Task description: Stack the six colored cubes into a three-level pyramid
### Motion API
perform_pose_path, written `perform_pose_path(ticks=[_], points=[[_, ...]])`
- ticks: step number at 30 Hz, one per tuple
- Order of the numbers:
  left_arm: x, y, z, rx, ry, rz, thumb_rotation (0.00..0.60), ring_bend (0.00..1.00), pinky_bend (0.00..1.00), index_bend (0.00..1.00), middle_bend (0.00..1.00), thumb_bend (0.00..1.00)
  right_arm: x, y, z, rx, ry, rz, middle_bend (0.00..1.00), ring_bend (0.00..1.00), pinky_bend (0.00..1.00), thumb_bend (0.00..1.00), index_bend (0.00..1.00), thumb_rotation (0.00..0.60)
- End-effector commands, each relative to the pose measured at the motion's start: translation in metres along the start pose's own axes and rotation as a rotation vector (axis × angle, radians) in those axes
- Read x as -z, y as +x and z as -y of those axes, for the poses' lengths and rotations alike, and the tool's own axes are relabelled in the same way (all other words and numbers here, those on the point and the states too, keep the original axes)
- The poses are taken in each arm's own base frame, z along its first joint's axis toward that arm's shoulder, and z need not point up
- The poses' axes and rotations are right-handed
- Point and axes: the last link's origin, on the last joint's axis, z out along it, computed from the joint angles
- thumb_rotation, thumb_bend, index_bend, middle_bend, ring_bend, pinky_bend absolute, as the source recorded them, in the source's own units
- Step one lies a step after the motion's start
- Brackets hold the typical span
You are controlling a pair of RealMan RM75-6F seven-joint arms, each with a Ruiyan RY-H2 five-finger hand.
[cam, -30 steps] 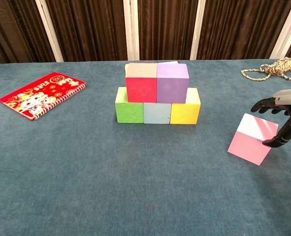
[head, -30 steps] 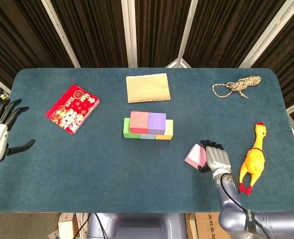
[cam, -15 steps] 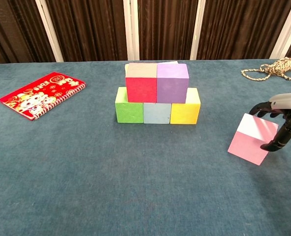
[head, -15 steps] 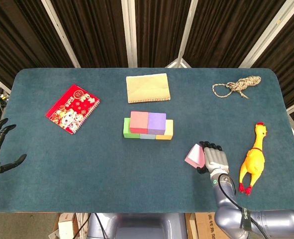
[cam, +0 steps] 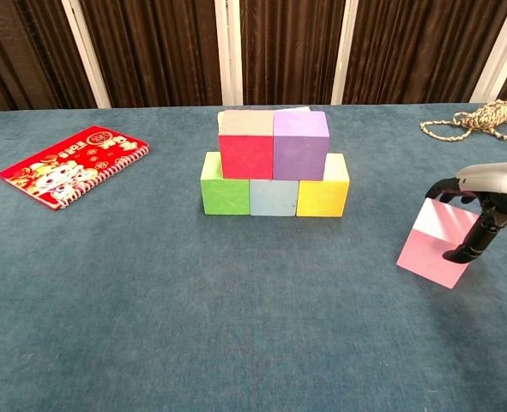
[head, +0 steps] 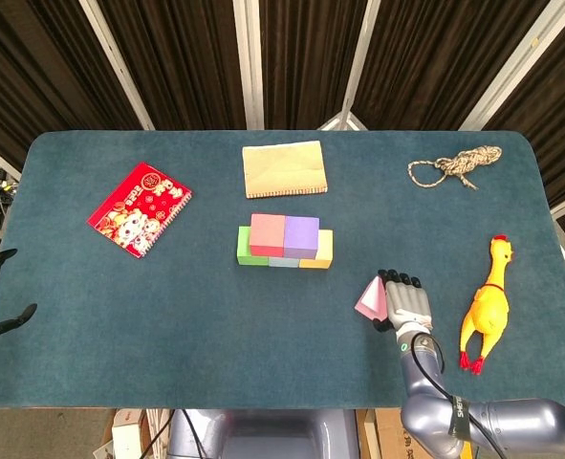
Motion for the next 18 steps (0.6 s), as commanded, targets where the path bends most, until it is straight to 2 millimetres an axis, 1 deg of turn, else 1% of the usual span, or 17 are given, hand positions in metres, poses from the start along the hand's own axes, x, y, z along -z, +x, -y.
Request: perform_pose_path(ticks=[1,6,10,18], points=[[-0.006,-0.006,0.001,-0.028,0.04,0.031,0.6,0.0,0.05,0.19,0.07,0.22,-0.001,0.001,-0.001,0.005,-0.001,0.002,0.08,0.0,0.0,0.34,0.09,0.6],[-0.009,-0.009,-0.003,0.007,0.013,0.003,0.6,0.0,0.05,0.19,0.07,0.22,-0.003,-0.002,-0.003,0.008,0.009,0.013,0.08,0.0,0.0,0.34,0.09,0.6],[-0.012,-0.009,-0.003,0.023,-0.004,-0.033,0.6,0.0,0.06,0.19,0.07,0.22,-0.004,-0.006,-0.001,0.016,0.013,0.025,0.09,0.0,0.0,0.34,0.09,0.6],[-0.016,-0.015,0.001,0.01,-0.015,-0.047,0.6,0.0,0.06,0.19,0.07,0.22,-0.01,-0.008,0.006,0.017,-0.008,0.01,0.14,0.0,0.0,0.34,0.09,0.6]])
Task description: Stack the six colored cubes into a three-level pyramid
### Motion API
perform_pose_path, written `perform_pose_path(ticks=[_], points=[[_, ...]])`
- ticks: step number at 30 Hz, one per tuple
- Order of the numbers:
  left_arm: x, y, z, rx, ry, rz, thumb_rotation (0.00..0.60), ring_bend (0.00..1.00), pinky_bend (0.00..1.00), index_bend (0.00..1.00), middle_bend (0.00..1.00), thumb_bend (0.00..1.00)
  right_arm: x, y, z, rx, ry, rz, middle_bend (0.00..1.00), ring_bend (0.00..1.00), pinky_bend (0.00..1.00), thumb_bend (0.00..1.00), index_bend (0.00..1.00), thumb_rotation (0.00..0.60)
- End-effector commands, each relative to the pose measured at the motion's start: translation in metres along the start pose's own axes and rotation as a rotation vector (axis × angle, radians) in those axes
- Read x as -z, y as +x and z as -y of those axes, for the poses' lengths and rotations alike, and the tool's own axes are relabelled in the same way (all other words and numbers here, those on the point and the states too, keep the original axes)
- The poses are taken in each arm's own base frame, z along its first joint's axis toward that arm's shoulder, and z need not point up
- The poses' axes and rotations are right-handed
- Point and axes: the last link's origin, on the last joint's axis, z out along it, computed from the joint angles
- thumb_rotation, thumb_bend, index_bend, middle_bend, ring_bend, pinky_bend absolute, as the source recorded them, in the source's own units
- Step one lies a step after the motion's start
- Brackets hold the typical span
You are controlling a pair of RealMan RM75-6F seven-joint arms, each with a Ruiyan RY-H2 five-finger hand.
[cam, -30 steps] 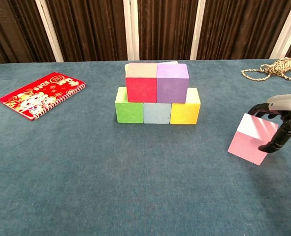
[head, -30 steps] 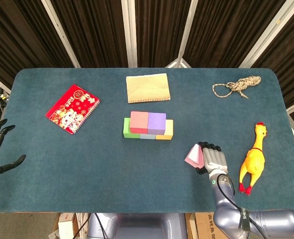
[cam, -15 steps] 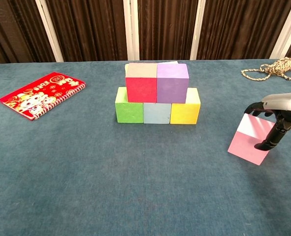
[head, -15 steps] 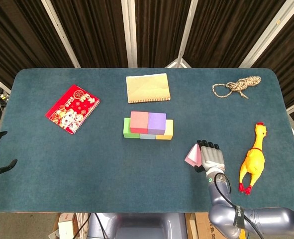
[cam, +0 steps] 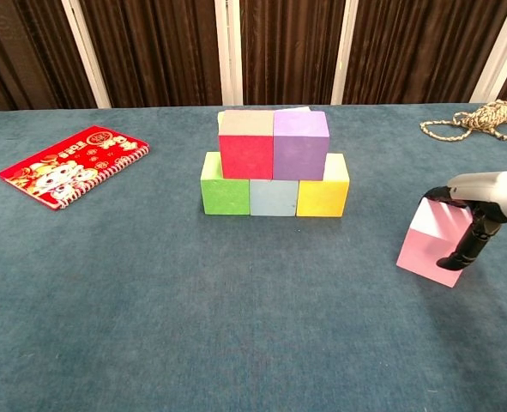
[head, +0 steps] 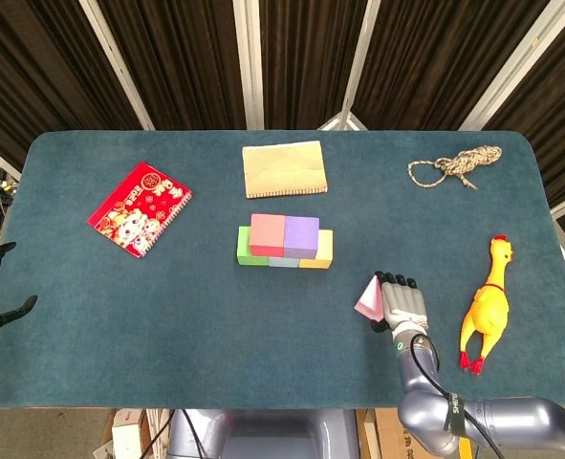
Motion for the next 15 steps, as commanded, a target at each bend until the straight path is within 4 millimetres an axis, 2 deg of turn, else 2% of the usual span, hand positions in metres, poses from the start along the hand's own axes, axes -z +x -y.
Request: perform_pose_path(ticks=[1,9,15], points=[[-0.0012,-0.0035,-0.0009,-0.004,-0.003,0.008,0.6,0.0,0.06,0.19,0.07,0.22,-0.0032,0.0001,0.0022,0.001,-0.012,-0.008,0.15,0.0,0.0,0.34,0.09,0.6],[0.0,-0.0069,-0.004,-0.014,-0.006,0.02,0.6,0.0,0.06,0.2,0.07,0.22,-0.008,0.0063,0.0026,-0.005,-0.046,-0.039,0.21,0.0,0.0,0.34,0.13,0.6],[0.0,-0.0086,-0.0048,-0.017,-0.002,0.028,0.6,0.0,0.06,0.2,0.07,0.22,-0.005,0.0084,0.0007,0.006,-0.065,-0.03,0.22,0.0,0.0,0.34,0.14,0.6]])
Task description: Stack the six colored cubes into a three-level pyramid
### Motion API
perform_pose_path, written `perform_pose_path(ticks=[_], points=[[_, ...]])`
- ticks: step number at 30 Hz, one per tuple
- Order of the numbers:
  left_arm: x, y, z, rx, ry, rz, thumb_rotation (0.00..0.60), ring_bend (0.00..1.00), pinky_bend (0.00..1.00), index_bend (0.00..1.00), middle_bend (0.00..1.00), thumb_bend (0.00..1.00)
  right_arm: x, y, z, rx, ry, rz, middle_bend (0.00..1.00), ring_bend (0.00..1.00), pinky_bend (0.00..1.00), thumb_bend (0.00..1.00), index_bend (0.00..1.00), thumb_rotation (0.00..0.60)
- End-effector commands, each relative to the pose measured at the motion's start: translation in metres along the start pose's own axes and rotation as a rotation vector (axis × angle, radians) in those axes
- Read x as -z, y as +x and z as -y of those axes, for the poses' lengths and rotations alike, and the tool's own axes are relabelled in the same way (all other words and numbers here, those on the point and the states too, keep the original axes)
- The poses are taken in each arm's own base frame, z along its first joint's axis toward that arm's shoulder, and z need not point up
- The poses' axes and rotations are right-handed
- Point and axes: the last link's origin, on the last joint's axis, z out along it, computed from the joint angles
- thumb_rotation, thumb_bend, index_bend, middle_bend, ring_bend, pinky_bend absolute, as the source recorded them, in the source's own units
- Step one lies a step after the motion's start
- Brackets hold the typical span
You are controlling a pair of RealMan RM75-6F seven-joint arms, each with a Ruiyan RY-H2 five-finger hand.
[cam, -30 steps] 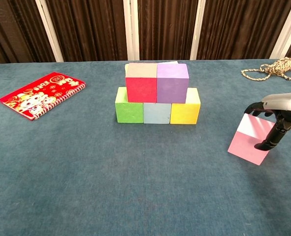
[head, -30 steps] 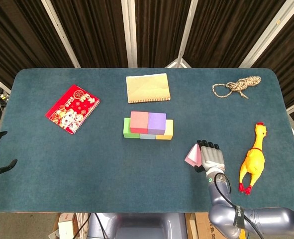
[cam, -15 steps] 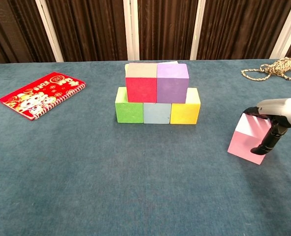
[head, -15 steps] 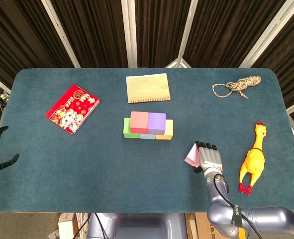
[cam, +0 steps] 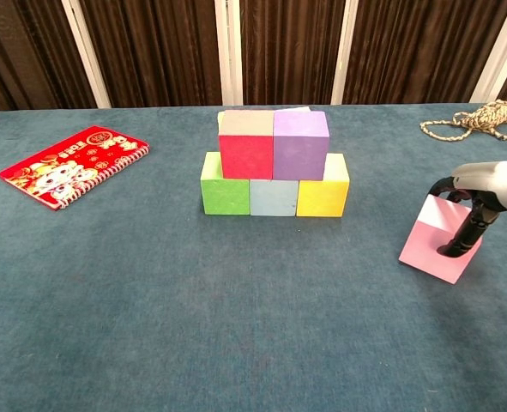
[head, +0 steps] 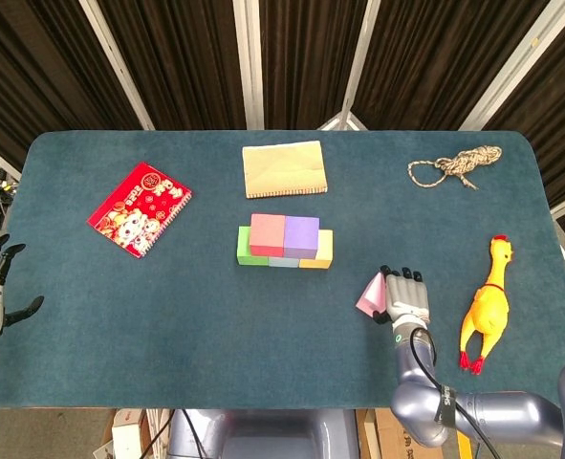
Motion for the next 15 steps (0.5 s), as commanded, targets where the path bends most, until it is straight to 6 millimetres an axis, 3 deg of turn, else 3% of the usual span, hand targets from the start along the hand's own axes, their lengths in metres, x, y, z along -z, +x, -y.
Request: perform_pose_path(ticks=[1,15], points=[[0.0004,-0.0006,-0.0003,0.0,0.0,0.002,0.6,0.0,0.06,0.2,0.07,0.22,0.0025,0.0005,-0.0003,0.004,-0.003,0.011,0.22,0.0,0.0,0.34,0.14,0.6],[0.0,-0.002,-0.0003,0.001,0.002,0.011,0.6,0.0,0.06,0.2,0.07,0.22,0.0099,0.0024,0.0031,0.007,-0.005,0.004,0.22,0.0,0.0,0.34,0.14,0.6]])
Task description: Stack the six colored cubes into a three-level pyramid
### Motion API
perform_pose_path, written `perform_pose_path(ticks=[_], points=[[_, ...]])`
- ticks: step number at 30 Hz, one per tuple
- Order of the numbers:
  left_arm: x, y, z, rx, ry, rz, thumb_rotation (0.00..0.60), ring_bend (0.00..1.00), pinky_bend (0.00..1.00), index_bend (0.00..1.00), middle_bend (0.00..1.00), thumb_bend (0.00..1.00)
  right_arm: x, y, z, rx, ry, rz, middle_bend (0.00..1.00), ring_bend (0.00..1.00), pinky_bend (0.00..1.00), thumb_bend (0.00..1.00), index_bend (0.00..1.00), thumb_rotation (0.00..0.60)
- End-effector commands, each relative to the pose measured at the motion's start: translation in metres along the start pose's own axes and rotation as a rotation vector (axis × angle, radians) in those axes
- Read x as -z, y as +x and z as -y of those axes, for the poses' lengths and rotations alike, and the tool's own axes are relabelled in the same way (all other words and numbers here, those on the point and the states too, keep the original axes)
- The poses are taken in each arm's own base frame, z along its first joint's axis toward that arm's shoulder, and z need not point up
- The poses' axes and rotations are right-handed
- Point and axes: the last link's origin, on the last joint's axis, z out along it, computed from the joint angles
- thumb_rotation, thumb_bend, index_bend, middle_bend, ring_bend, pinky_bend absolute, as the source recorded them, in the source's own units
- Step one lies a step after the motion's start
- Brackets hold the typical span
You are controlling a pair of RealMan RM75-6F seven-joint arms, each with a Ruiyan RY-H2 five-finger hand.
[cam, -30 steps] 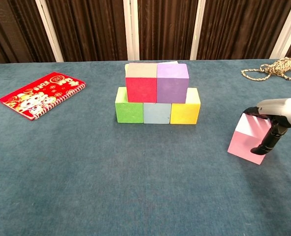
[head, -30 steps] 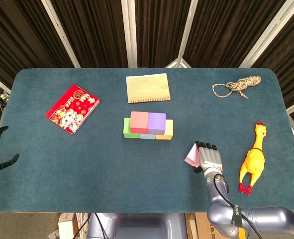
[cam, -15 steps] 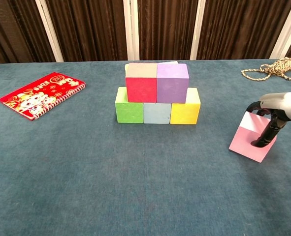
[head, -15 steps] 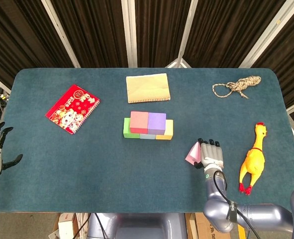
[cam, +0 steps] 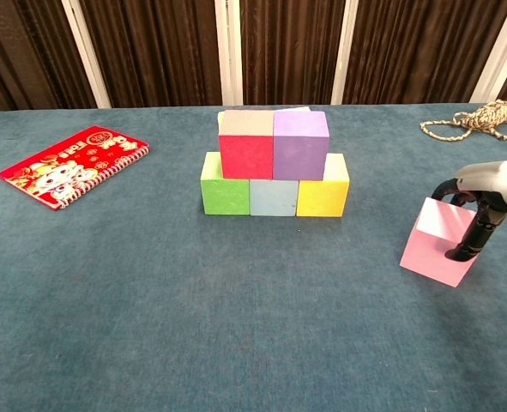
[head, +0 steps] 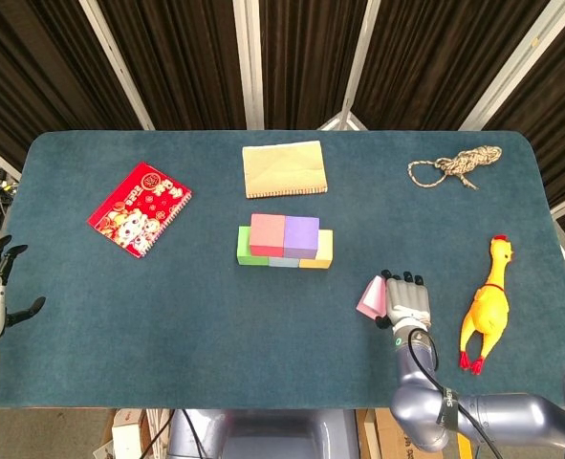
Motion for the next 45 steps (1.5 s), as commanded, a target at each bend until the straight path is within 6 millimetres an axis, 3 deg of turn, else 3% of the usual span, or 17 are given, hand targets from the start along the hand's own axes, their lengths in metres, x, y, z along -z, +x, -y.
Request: perform_pose_path(ticks=[1,23,33,45], points=[[0.0,0.0,0.0,-0.002,0.001,-0.001,0.6,0.0,0.06,0.2,0.07,0.22,0.001,0.001,0.001,-0.009,0.002,-0.013,0.22,0.0,0.0,0.34,0.14,0.6],[-0.001,0.002,0.002,0.0,0.006,-0.011,0.6,0.0,0.06,0.21,0.07,0.22,0.004,-0.005,0.013,0.007,-0.013,-0.017,0.24,0.01,0.0,0.34,0.14,0.6],[-0.001,0.001,0.001,0.005,0.009,-0.013,0.6,0.0,0.06,0.22,0.07,0.22,0.0,-0.005,0.01,0.002,-0.031,-0.051,0.33,0.09,0.0,0.34,0.16,0.6],[-0.001,-0.001,0.001,0.004,0.013,-0.014,0.6,0.0,0.06,0.22,0.07,0.22,0.001,-0.004,0.012,-0.013,-0.019,-0.067,0.36,0.14,0.0,0.34,0.17,0.6]])
